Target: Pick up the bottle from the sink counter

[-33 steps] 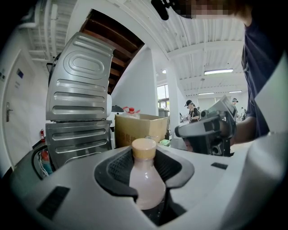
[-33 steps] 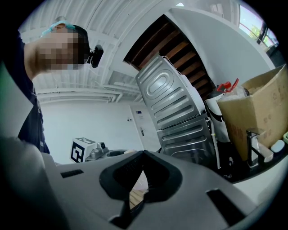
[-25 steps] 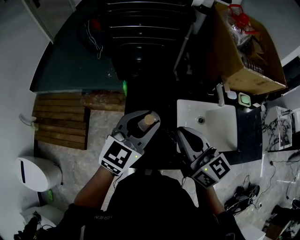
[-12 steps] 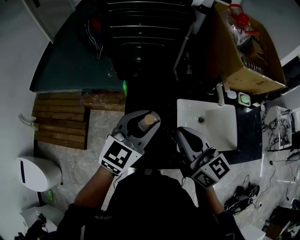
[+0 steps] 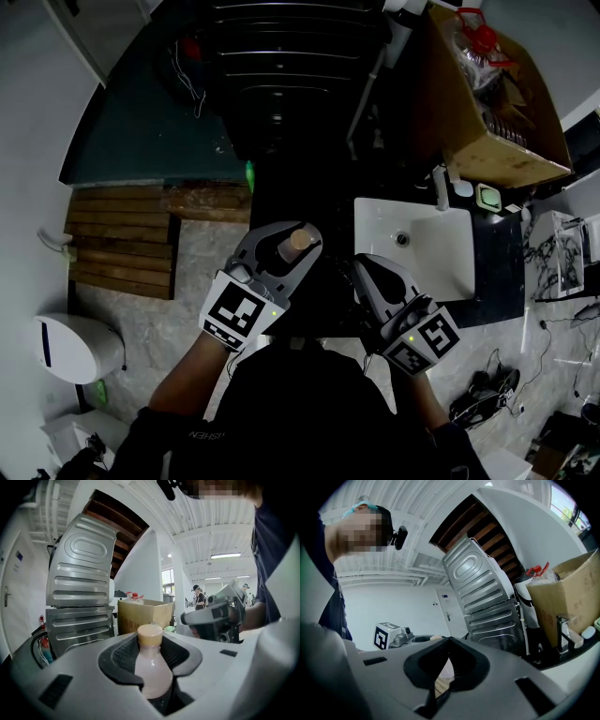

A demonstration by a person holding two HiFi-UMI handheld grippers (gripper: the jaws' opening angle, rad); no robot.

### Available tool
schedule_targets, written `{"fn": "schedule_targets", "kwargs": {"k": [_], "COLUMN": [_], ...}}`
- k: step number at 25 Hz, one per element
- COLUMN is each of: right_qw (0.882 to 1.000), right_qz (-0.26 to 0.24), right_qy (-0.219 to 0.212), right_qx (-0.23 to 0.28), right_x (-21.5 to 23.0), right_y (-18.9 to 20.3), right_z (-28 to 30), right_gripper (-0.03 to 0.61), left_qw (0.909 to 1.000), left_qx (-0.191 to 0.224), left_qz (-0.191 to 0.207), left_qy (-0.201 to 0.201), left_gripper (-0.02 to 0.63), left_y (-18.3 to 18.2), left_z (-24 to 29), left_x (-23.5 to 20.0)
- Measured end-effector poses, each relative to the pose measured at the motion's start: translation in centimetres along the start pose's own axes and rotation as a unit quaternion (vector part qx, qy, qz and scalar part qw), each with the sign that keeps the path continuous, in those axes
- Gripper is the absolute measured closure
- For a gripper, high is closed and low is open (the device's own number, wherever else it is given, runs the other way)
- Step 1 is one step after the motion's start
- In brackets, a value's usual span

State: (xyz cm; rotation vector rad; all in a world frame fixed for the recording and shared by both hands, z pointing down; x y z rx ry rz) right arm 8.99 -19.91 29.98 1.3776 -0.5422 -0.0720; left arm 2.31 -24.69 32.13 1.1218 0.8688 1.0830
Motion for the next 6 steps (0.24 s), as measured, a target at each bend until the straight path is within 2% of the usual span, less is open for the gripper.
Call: {"fn": "schedule_targets", "kwargs": {"k": [6], "right_qw": [1.000], "right_qz": [-0.001], "right_qy": [-0.002], "right_qx": [-0.002], "right_x": [-0.22], "right_y": [-0.01], "right_z": [-0.14], "right_gripper": [0.557], "left_qw": [1.0000], "left_qx": [-0.001], "left_qz": [0.002], "left_qy": [0.001], "left_gripper": [0.474], "left_y": [0.04], "left_z": [-0.07], "left_x": [0.18]}}
Point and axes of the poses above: the fingertips, and each gripper's own axes: z forward along the fingers, x to its right, y out of its underside, the point moved 1 cm from there along -z, backward along the fingers, and after that the axes turned 12 degrees about y, right-handed, at the moved point
